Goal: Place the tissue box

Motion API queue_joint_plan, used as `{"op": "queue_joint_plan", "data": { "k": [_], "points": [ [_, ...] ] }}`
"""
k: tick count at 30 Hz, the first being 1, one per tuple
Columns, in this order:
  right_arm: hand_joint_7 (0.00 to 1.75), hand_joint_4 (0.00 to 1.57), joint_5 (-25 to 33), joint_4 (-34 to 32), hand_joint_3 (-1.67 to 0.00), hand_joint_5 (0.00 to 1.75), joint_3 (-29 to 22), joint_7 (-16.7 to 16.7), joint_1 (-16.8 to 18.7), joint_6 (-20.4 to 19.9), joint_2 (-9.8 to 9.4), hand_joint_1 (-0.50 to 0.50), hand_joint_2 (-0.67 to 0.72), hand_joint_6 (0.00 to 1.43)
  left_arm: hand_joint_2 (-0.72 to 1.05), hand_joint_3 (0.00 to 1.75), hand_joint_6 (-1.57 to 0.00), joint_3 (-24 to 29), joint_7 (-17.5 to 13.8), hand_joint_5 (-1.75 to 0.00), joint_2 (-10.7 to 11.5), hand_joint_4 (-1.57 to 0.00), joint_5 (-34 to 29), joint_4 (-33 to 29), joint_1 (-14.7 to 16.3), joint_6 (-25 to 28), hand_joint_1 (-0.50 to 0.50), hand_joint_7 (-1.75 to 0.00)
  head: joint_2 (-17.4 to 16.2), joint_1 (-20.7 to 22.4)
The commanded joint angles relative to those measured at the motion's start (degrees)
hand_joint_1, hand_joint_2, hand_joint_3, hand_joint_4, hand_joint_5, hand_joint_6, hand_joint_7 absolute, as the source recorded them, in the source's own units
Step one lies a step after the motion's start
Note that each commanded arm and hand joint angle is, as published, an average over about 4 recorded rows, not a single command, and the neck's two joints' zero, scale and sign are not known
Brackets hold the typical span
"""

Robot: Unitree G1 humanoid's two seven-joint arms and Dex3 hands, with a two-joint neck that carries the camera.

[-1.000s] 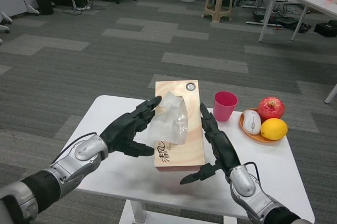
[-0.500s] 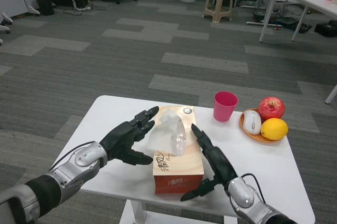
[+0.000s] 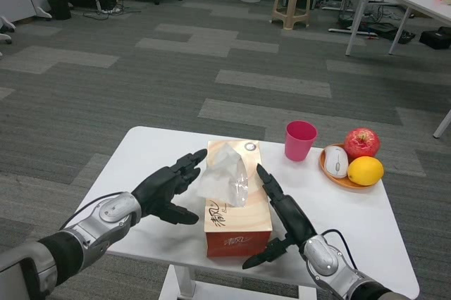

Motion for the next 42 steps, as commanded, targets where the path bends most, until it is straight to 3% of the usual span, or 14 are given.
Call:
{"op": "queue_joint_plan", "data": {
  "k": [1, 4, 13, 17, 21, 27, 32, 38, 42],
  "points": [
    [0.00, 0.17, 0.00, 1.63, -0.16, 0.10, 0.58, 0.31, 0.39, 1.58, -0.09, -0.33, -0.03, 0.00, 1.05, 0.00, 0.00, -0.44, -0.02, 0.00, -0.07, 0.00, -0.28, 1.18, -0.69, 0.31, 0.50, 0.00, 0.00, 0.00],
    [0.00, 0.17, 0.00, 1.69, -0.16, 0.02, 0.52, 0.31, 0.39, 1.58, -0.09, -0.33, -0.03, 0.00, 1.05, 0.00, 0.00, -0.44, -0.02, 0.00, -0.11, 0.00, -0.34, 1.44, -0.69, 0.31, 0.50, 0.00, -0.05, -0.02],
    [0.00, 0.16, -0.05, 1.10, -0.16, 0.10, -0.32, 0.31, 0.79, 1.45, 0.00, -0.33, -0.10, 0.00, 1.05, 0.02, 0.00, -0.62, -0.02, 0.00, -0.29, 0.00, -0.41, 1.49, -0.69, 0.31, 0.50, 0.00, -0.05, 0.02],
    [0.00, 0.10, -0.13, -0.26, -0.16, 0.00, -1.97, 0.35, 1.84, 1.23, 0.17, -0.33, -0.10, 0.00, 1.05, 0.04, 0.00, -0.44, -0.02, 0.00, -0.46, 0.00, -0.45, 1.49, -0.69, 0.31, 0.50, 0.00, 0.16, 0.31],
    [0.00, 0.07, -0.22, -1.76, -0.16, 0.00, -3.73, 0.66, 3.03, 1.05, 0.39, -0.35, -0.13, 0.00, 1.05, 0.00, 0.00, 0.35, -0.02, 0.00, -0.55, 0.00, -0.45, 1.49, -0.56, 0.31, 0.50, -0.03, 0.22, 0.28],
    [0.00, 0.01, -0.27, -4.28, -0.16, 0.00, -5.83, 1.34, 4.61, 0.92, 0.43, -0.33, -0.16, 0.00, 1.05, 0.09, 0.00, 1.84, -0.05, 0.00, -0.55, 0.00, -0.45, 1.49, -0.34, 0.26, 0.50, 0.00, 0.36, 0.61],
    [0.00, 0.00, -0.35, -6.77, -0.16, 0.00, -8.69, 1.76, 6.45, 0.83, 0.35, -0.36, -0.16, 0.00, 1.03, 0.02, 0.00, 3.20, -0.11, 0.00, -0.55, 0.00, -0.45, 1.49, 0.19, 0.13, 0.50, 0.00, 0.53, 0.85],
    [0.00, 0.00, -0.35, -9.95, -0.16, 0.00, -12.03, 1.80, 8.39, 0.79, 0.19, -0.33, -0.16, 0.00, 1.00, 0.00, 0.00, 4.83, -0.31, 0.00, -0.46, 0.00, -0.45, 1.49, 0.79, 0.05, 0.50, 0.00, 0.78, 0.98],
    [0.00, 0.00, -0.35, -11.91, -0.16, 0.00, -13.81, 1.80, 9.51, 0.81, -0.18, -0.34, -0.22, 0.00, 1.03, 0.07, 0.00, 6.19, -0.42, 0.00, -0.40, 0.00, -0.45, 1.46, 1.33, -0.02, 0.50, 0.00, 0.86, 0.87]
  ]
}}
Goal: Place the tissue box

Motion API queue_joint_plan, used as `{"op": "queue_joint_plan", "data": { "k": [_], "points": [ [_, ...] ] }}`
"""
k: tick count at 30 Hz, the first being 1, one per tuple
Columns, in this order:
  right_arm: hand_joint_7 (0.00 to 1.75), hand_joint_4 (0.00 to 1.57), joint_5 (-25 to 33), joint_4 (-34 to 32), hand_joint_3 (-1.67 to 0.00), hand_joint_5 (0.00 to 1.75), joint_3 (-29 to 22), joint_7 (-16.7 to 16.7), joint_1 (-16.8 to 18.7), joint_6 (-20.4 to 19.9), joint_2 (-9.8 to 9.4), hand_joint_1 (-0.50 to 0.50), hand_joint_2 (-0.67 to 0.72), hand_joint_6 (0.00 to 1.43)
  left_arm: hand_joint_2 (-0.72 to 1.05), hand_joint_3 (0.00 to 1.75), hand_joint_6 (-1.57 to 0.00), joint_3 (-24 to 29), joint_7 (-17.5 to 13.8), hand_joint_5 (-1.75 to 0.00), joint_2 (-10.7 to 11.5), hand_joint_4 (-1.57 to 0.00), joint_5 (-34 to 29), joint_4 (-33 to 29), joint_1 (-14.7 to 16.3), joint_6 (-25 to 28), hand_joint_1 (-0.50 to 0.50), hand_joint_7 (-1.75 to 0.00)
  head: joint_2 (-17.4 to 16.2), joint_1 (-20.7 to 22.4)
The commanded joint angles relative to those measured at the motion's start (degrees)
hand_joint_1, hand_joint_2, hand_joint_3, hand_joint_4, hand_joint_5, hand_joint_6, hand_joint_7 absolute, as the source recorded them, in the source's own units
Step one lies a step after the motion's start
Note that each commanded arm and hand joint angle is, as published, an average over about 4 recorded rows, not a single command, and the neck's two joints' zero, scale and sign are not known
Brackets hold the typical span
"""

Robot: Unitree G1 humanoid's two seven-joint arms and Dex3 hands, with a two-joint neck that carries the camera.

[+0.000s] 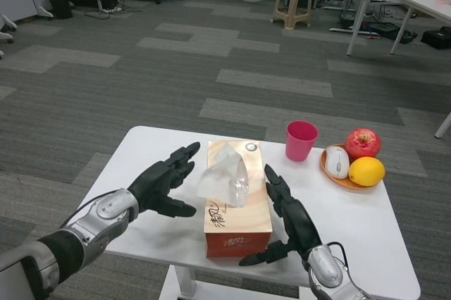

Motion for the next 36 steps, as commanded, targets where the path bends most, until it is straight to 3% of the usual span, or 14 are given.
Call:
{"op": "queue_joint_plan", "data": {
  "k": [1, 7, 12, 24, 36],
  "points": [
    [0.00, 0.00, 0.15, -2.40, -0.16, 0.00, -2.43, 0.00, 1.64, 0.06, -0.87, -0.34, -0.22, 0.00, 1.00, 0.04, 0.00, 1.90, -0.35, 0.00, 0.24, 0.00, -0.23, 0.13, 1.23, -0.10, 0.50, 0.00, 0.04, -0.05],
    [0.00, 0.00, 0.15, -5.37, -0.16, 0.00, -5.64, 0.00, 3.16, 0.02, -1.62, -0.33, -0.22, 0.00, 1.05, 0.04, 0.00, 4.88, -1.10, 0.00, 0.37, 0.00, -0.16, 0.09, 2.39, -0.16, 0.50, 0.00, 0.22, -0.08],
    [0.00, 0.00, 0.15, -7.74, -0.16, 0.00, -7.90, 0.00, 4.41, 0.02, -2.50, -0.33, -0.24, 0.00, 0.98, 0.02, 0.00, 7.81, -1.62, 0.00, 0.39, 0.00, -0.01, -0.09, 3.40, -0.21, 0.50, 0.00, 0.17, -0.13],
    [0.00, 0.00, 0.24, -15.60, -0.18, 0.00, -15.15, 0.00, 9.55, 0.11, -5.00, -0.33, -0.29, 0.00, 1.03, 0.04, 0.00, 18.18, -2.64, 0.00, 0.43, 0.00, 0.43, -1.76, 7.27, -0.43, 0.50, 0.00, -0.03, -0.64],
    [0.00, 0.00, 0.21, -20.09, -0.16, 0.00, -28.36, 0.00, 9.68, 0.02, -4.10, -0.33, -0.22, 0.00, 1.05, 0.04, 0.00, 31.36, -3.43, 0.00, -1.63, 0.00, 2.39, -8.11, 12.56, -2.34, 0.50, 0.00, -0.57, -0.84]
  ]
}}
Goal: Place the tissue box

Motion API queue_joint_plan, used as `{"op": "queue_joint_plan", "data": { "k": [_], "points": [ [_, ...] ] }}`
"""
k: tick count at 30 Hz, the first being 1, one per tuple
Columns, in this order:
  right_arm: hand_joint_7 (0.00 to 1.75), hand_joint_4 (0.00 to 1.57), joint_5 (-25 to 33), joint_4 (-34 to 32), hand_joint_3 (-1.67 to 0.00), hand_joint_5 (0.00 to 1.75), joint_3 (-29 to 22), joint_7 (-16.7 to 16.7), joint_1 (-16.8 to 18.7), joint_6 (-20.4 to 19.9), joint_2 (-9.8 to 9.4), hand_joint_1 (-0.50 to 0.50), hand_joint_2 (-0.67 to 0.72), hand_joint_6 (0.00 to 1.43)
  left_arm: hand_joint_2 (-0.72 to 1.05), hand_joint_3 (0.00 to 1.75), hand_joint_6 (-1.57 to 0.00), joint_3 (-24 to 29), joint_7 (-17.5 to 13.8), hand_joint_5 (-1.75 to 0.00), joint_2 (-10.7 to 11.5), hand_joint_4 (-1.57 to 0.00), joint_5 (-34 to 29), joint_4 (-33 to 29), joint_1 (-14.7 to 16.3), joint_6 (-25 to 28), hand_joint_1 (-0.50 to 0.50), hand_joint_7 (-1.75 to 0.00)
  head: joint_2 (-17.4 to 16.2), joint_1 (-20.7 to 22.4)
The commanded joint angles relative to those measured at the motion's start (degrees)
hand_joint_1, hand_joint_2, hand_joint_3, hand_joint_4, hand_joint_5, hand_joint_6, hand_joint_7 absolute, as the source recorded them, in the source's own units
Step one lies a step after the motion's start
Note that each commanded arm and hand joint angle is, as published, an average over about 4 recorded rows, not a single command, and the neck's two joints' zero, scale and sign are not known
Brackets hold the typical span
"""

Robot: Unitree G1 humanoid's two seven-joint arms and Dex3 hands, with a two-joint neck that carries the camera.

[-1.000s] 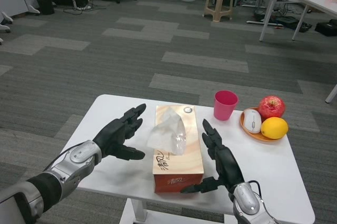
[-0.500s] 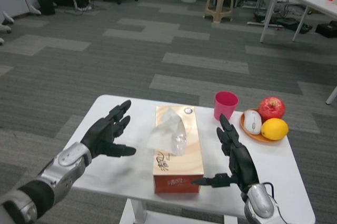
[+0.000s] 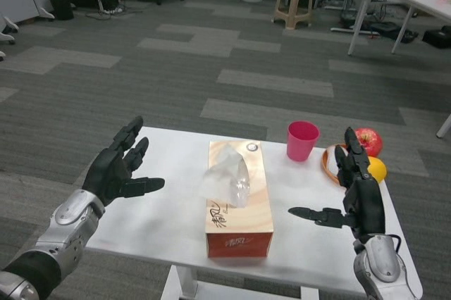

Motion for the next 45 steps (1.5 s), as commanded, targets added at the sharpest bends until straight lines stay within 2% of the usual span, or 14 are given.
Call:
{"op": "queue_joint_plan", "data": {
  "k": [1, 4, 10, 12, 13, 17, 22, 28, 34, 41, 45],
  "points": [
    [0.00, 0.00, 0.16, -2.04, -0.16, 0.00, -3.72, -0.17, -0.32, -0.49, 0.48, -0.33, -0.22, 0.00, 1.03, 0.04, 0.00, 3.61, -0.85, 0.00, -1.81, 0.00, 0.96, -2.42, 2.21, -1.47, 0.50, 0.00, -0.18, -0.25],
    [0.00, 0.00, 0.11, -3.34, -0.16, 0.00, -5.85, -0.24, -0.74, -0.55, 1.19, -0.33, -0.22, 0.00, 0.98, 0.09, 0.00, 7.65, -1.03, 0.00, -3.99, 0.00, 2.03, -4.64, 3.93, -2.13, 0.50, 0.00, -0.02, -0.38],
    [0.00, 0.02, 0.11, -3.78, -0.16, 0.00, -5.98, -0.33, -1.71, -0.55, 1.71, -0.33, -0.22, 0.00, 0.98, 0.09, 0.00, 14.38, -0.94, 0.00, -8.69, 0.00, 4.80, -7.19, 4.90, -5.07, 0.50, 0.00, 1.39, -0.31],
    [0.00, 0.03, 0.11, -3.64, -0.16, 0.00, -5.85, -0.33, -2.19, -0.55, 1.98, -0.33, -0.22, 0.00, 1.00, 0.09, 0.00, 15.03, -0.94, 0.00, -9.22, 0.00, 5.46, -8.06, 5.07, -5.25, 0.50, 0.00, 1.45, -0.26],
    [0.00, 0.03, 0.11, -3.53, -0.16, 0.00, -5.76, -0.33, -2.48, -0.55, 2.04, -0.33, -0.21, 0.00, 1.00, 0.09, 0.00, 15.01, -0.94, 0.00, -9.17, 0.00, 5.57, -8.55, 5.14, -5.25, 0.50, 0.00, 1.60, -0.21],
    [0.00, 0.03, 0.11, -3.16, -0.16, 0.00, -5.32, -0.33, -3.47, -0.55, 2.20, -0.33, -0.22, 0.00, 0.96, 0.09, 0.00, 15.06, -0.94, 0.00, -9.02, 0.00, 6.17, -9.91, 5.18, -5.25, 0.50, 0.00, 5.80, 1.94],
    [0.00, 0.06, 0.11, -2.41, -0.20, 0.00, -4.38, -0.33, -4.85, -0.75, 2.11, -0.33, -0.18, 0.00, 0.96, 0.09, 0.00, 14.62, -0.85, 0.00, -8.78, 0.00, 6.69, -10.48, 4.32, -5.69, 0.50, -0.03, 6.10, 2.81],
    [0.00, 0.09, 0.11, -2.02, -0.16, 0.00, -3.37, -0.46, -6.08, -1.32, 1.93, -0.33, -0.16, 0.00, 0.96, 0.09, 0.00, 13.69, -0.85, 0.00, -8.34, 0.00, 6.82, -10.48, 3.05, -5.91, 0.50, 0.00, 9.16, 2.39],
    [0.00, 0.09, -0.06, -2.63, -0.16, 0.00, -2.86, -0.81, -6.67, -2.22, 2.11, -0.33, -0.16, 0.00, 0.96, 0.09, 0.00, 13.45, -0.85, 0.00, -7.11, 0.00, 6.78, -10.48, 2.79, -5.95, 0.50, 0.00, 8.99, 0.08],
    [0.00, 0.11, -0.26, -2.68, -0.16, 0.00, -2.66, -1.25, -6.92, -2.77, 2.70, -0.33, -0.16, 0.00, 0.96, 0.09, 0.00, 13.50, -0.76, 0.00, -6.38, 0.00, 6.71, -10.00, 1.95, -5.95, 0.50, 0.00, 9.16, 0.97],
    [0.00, 0.13, -0.46, -2.66, -0.18, 0.00, -2.53, -1.62, -6.92, -3.39, 3.10, -0.33, -0.22, 0.00, 0.96, 0.09, 0.00, 13.41, -0.76, 0.00, -5.96, 0.00, 6.63, -9.93, 1.82, -5.95, 0.50, 0.00, 9.62, 1.81]
  ]
}}
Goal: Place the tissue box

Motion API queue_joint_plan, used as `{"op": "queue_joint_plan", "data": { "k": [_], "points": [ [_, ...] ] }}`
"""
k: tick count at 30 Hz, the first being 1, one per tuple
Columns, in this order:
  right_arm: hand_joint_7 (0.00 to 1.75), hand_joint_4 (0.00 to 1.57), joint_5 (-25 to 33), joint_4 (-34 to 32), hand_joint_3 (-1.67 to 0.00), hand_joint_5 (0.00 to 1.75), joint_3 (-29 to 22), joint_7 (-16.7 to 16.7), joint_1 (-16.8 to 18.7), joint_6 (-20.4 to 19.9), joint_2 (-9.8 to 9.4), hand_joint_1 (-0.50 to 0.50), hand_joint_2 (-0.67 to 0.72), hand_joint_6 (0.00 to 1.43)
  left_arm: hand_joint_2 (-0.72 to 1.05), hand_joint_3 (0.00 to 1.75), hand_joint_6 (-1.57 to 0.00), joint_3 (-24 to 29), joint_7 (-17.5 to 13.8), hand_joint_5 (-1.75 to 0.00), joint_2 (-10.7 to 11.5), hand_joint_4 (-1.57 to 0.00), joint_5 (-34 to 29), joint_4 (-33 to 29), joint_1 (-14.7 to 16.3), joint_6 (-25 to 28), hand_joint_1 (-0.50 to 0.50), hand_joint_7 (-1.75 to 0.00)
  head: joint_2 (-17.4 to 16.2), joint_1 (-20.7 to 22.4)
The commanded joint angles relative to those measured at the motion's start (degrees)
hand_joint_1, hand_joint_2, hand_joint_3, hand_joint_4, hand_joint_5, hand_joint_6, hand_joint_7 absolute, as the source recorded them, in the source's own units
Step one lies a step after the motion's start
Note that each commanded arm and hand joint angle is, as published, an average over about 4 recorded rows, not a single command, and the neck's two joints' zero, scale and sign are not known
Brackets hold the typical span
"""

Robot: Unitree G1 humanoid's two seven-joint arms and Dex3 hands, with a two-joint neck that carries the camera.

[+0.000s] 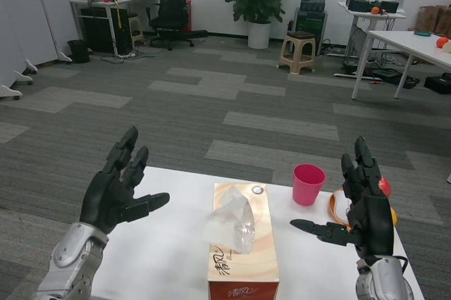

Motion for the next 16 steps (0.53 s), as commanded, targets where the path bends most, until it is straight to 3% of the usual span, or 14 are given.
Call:
{"op": "queue_joint_plan", "data": {
  "k": [1, 10, 16],
  "points": [
    [0.00, 0.14, -0.07, -0.19, -0.18, 0.00, 0.13, -0.76, -1.10, -1.44, 0.48, -0.33, -0.22, 0.00, 0.96, 0.09, 0.00, -0.14, 0.06, 0.00, 0.95, 0.00, 0.04, -0.18, -0.96, -0.73, 0.50, 0.00, 0.47, 0.81],
    [0.00, 0.14, -1.50, 0.58, -0.16, 0.00, 0.46, -0.96, -1.60, -1.77, 2.76, -0.33, -0.22, 0.00, 0.96, 0.07, 0.00, -0.69, 0.06, 0.00, 3.28, 0.00, -0.88, -0.22, -0.96, -1.17, 0.50, 0.00, 0.24, -0.45],
    [0.00, 0.14, -1.79, 0.65, -0.21, 0.00, 0.99, -1.01, -1.65, -2.03, 2.99, -0.33, -0.20, 0.00, 0.96, 0.03, 0.00, -0.78, 0.06, 0.00, 3.56, 0.00, -1.47, -0.37, -0.37, -1.34, 0.50, 0.00, 0.10, -0.17]
  ]
}}
